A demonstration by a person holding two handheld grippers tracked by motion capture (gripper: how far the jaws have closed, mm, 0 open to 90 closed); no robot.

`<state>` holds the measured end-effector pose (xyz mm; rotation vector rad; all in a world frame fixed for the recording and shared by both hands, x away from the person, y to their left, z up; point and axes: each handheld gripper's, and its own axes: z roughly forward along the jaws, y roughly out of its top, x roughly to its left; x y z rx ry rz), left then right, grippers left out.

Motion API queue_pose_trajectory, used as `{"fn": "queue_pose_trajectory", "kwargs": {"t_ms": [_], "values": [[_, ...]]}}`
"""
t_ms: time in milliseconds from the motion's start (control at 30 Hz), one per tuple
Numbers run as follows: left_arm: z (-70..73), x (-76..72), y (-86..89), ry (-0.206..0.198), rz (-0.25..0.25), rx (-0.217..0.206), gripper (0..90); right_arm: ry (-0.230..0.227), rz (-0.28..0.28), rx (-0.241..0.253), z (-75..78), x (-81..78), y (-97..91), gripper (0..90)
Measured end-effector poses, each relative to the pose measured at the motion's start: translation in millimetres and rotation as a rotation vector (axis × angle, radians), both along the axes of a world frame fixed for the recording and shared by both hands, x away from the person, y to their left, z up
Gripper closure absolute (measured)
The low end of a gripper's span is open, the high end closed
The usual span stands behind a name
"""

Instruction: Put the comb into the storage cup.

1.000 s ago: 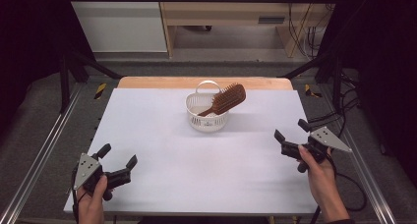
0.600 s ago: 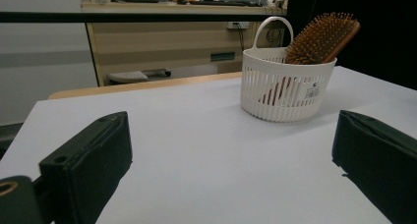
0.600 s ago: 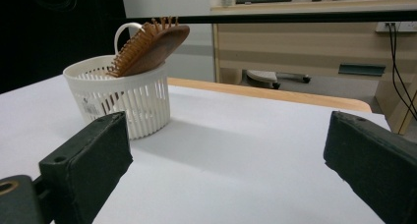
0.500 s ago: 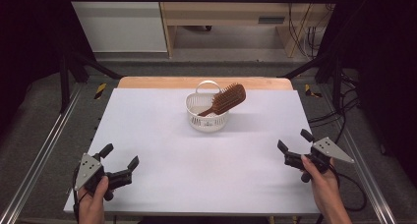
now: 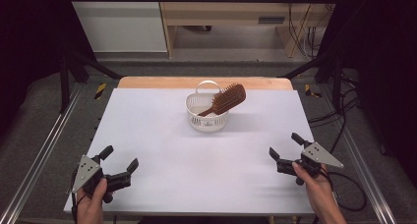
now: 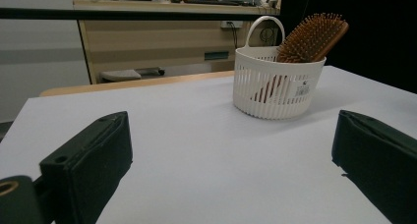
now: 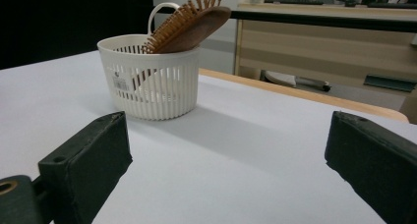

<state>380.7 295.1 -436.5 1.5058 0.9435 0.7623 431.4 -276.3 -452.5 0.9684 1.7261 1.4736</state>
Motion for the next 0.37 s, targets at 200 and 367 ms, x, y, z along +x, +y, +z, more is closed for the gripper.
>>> {"fn": "queue_pose_trajectory", "kwargs": {"t_ms": [200, 367], "values": [[-0.3, -8.6, 2.8, 0.014, -0.024, 0.004, 1.6, 0.027, 0.06, -0.034, -5.3, 5.8, 14.7, 3.4], [-1.7, -3.5, -3.3, 0.013, -0.033, 0.023, 1.8, 0.082, 0.108, -0.02, -8.7, 10.5, 27.7, 3.7]]}}
